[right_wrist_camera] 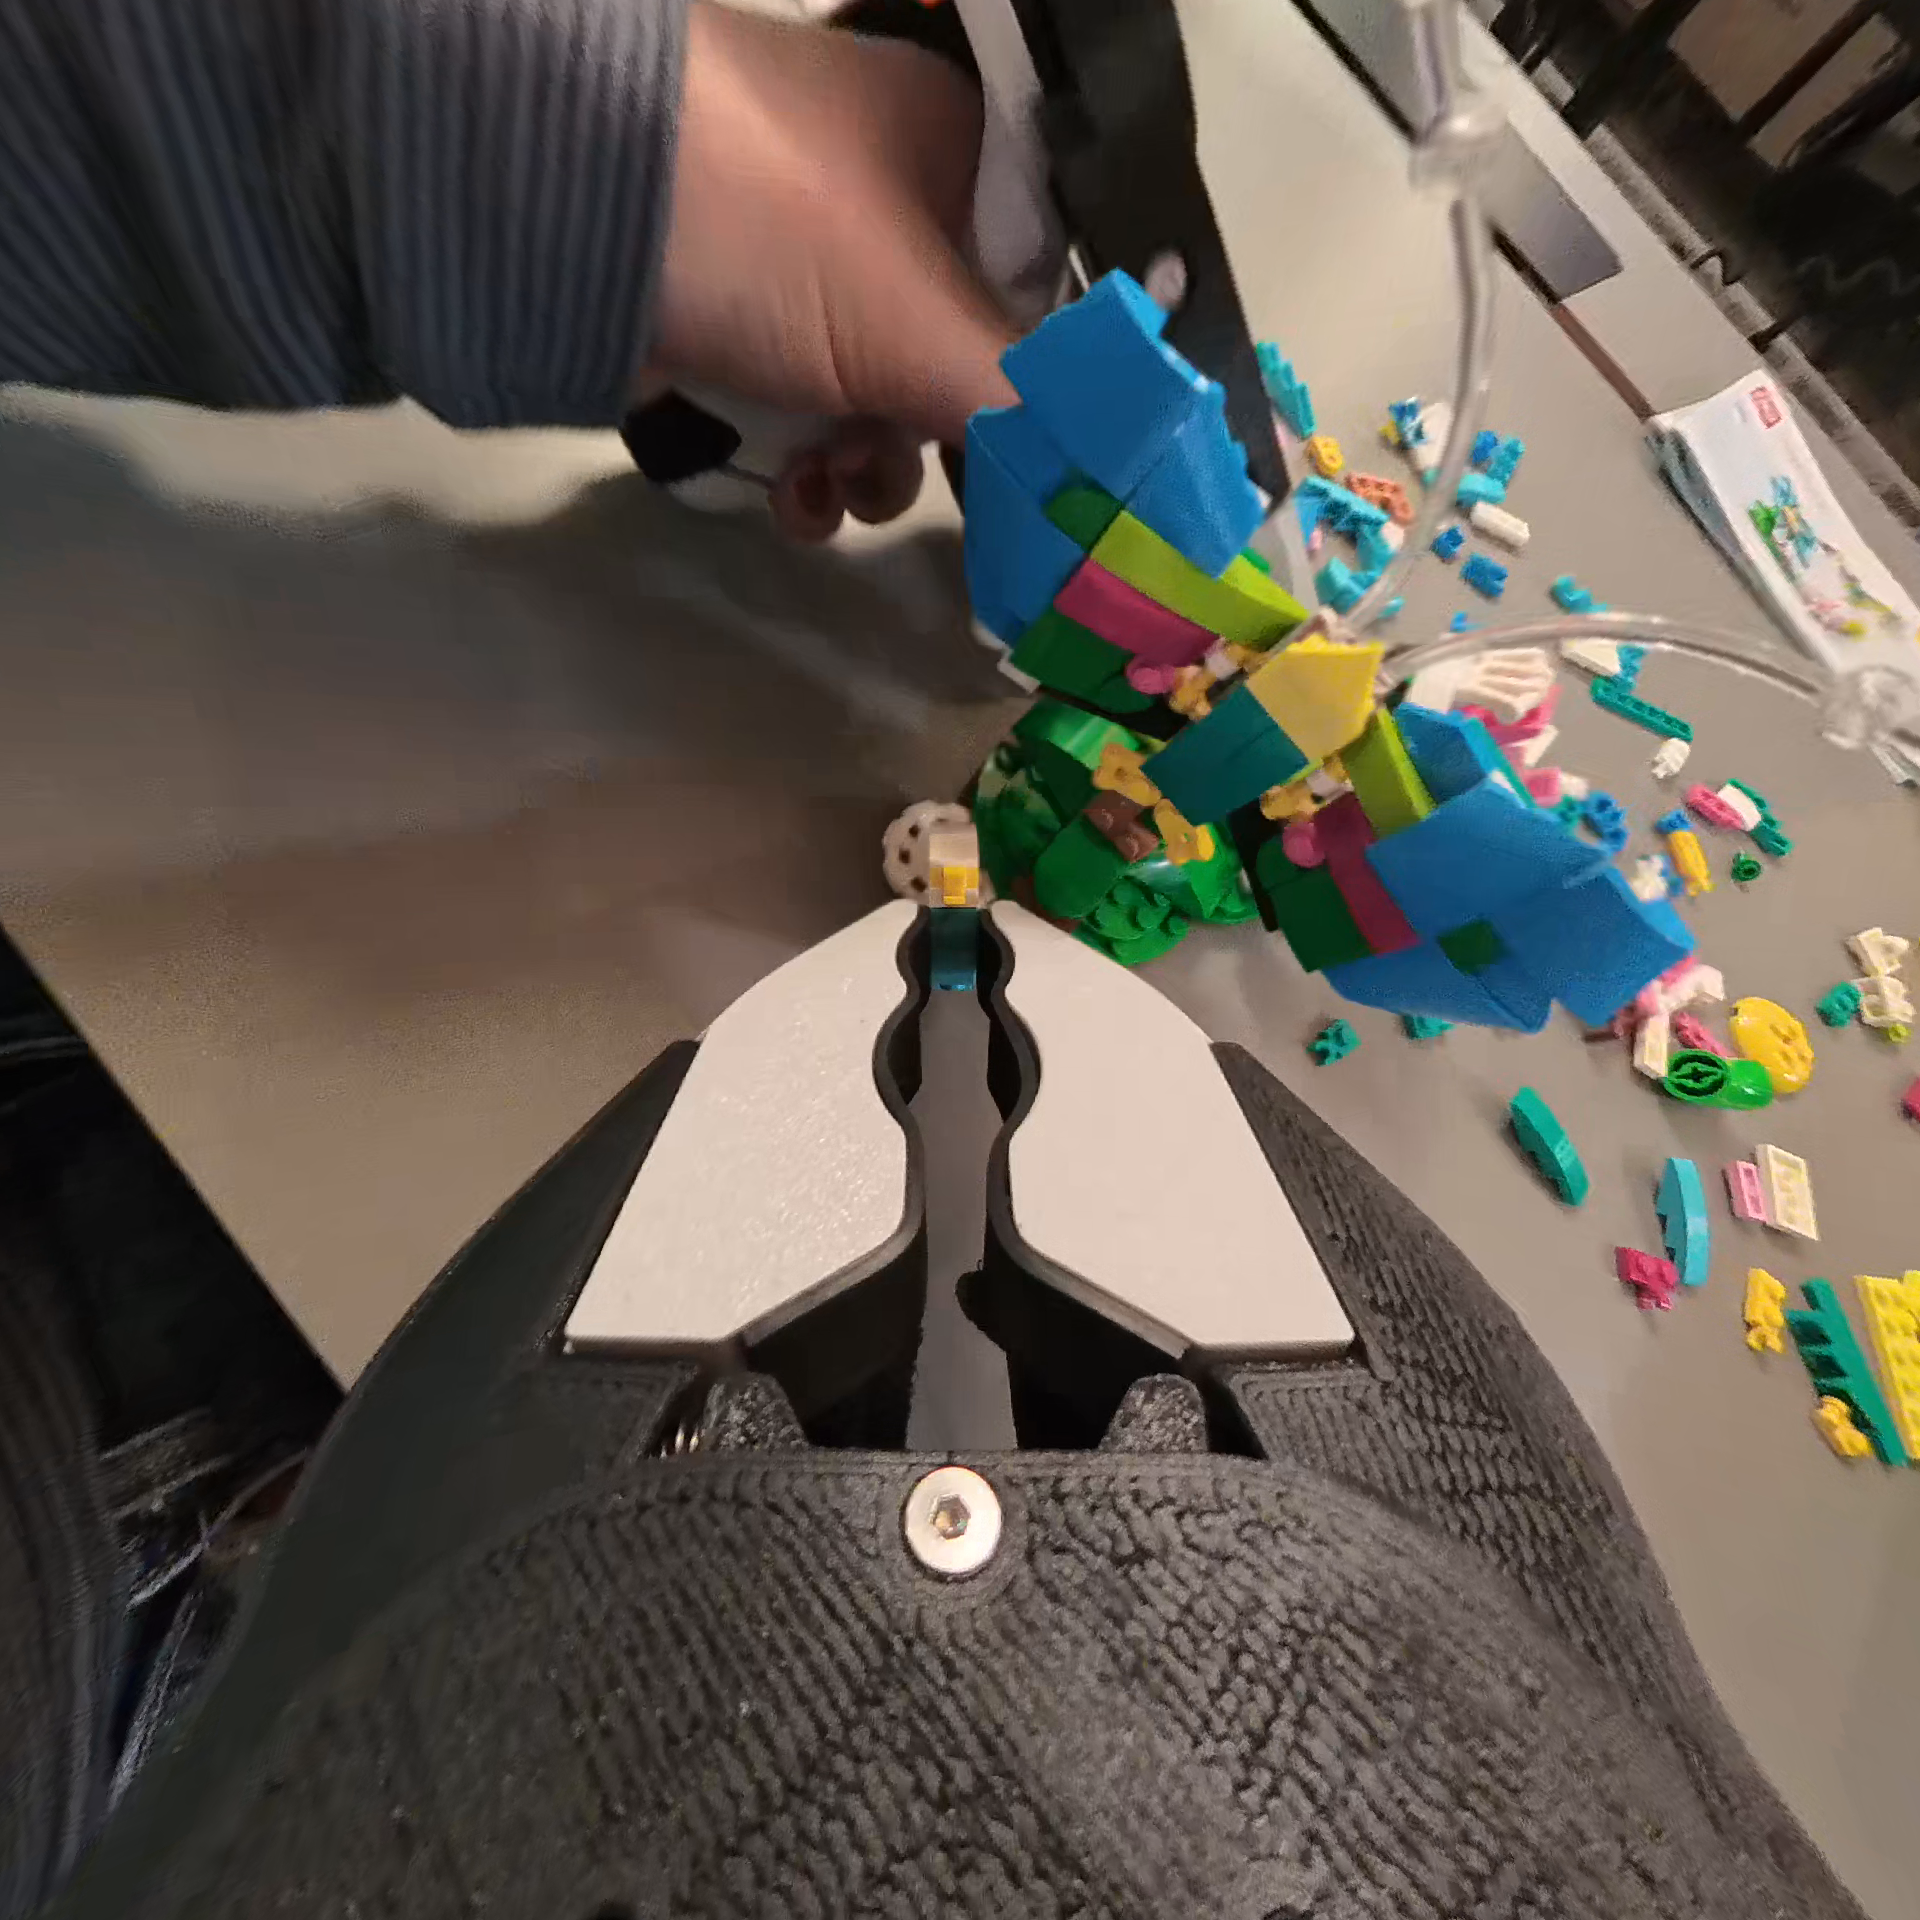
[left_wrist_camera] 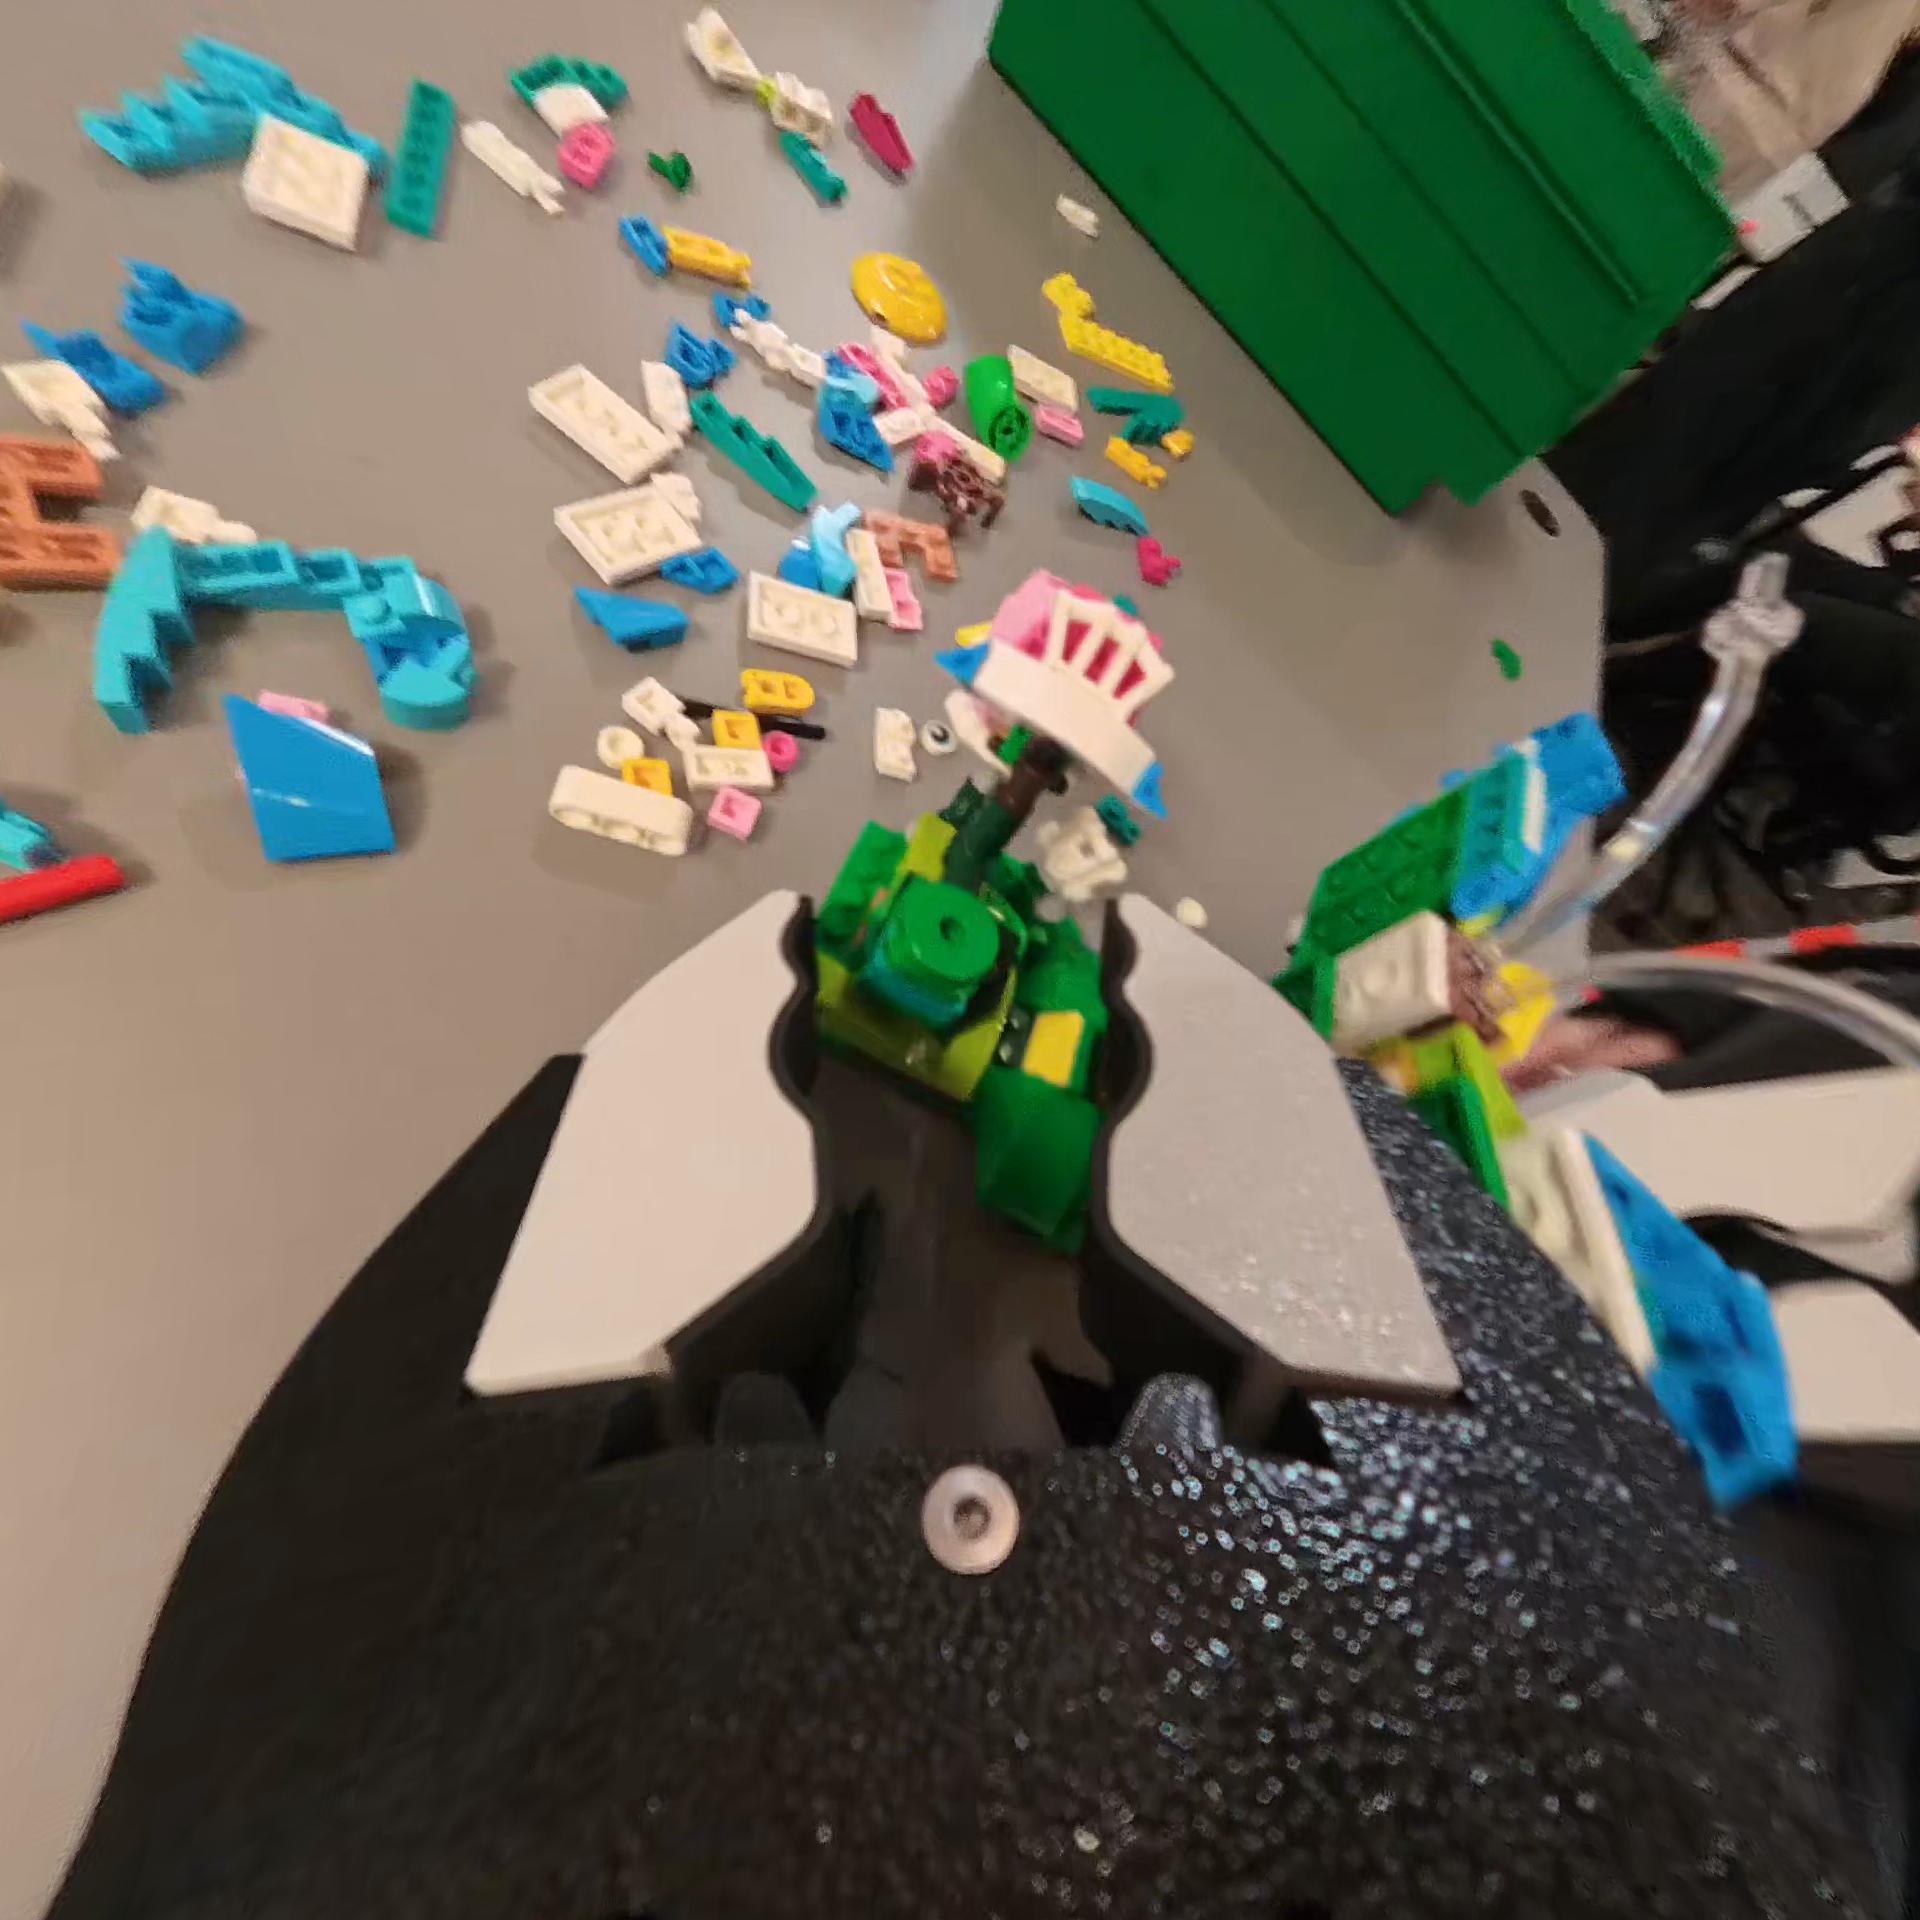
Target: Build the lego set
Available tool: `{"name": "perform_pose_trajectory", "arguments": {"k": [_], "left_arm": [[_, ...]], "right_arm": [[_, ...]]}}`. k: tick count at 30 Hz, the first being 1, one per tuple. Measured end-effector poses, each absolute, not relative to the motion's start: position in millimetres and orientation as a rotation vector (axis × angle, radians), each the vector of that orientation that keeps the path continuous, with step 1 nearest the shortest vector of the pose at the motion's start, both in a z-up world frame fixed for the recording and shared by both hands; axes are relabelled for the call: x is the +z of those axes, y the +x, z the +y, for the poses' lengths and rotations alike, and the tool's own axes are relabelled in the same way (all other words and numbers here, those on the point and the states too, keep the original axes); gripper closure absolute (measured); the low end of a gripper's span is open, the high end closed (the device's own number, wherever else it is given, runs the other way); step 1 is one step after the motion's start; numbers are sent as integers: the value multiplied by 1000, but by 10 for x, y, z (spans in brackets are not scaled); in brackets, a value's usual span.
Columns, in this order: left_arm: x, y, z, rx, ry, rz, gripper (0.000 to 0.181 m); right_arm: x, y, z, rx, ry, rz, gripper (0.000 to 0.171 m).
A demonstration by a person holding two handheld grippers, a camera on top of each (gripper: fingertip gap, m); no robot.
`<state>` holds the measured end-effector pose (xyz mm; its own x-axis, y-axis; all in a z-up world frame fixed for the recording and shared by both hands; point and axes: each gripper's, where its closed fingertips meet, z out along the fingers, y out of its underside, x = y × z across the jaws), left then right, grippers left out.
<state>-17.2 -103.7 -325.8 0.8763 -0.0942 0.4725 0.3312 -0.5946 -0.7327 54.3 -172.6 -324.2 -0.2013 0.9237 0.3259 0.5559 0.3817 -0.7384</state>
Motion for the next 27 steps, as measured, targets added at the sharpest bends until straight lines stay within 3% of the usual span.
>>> {"name": "perform_pose_trajectory", "arguments": {"k": [1,4,11,16,27], "left_arm": [[-3223,-141,-1100,-644,-2116,-151,122],[-3199,-115,-1385,-701,-2134,-96,109],[-3277,376,-1947,-902,-2251,103,122],[-3349,501,-2040,-697,-2347,255,112],[-3153,206,-2228,-495,-2291,317,111]], "right_arm": [[-3250,570,-1735,615,-1284,-1892,165],[-3226,699,-1700,646,-1312,-1878,165],[-3199,883,-1493,742,-1433,-1777,165],[-3293,805,-1554,746,-1479,-1832,165],[-3245,385,-2002,839,-1311,-1918,165]]}}
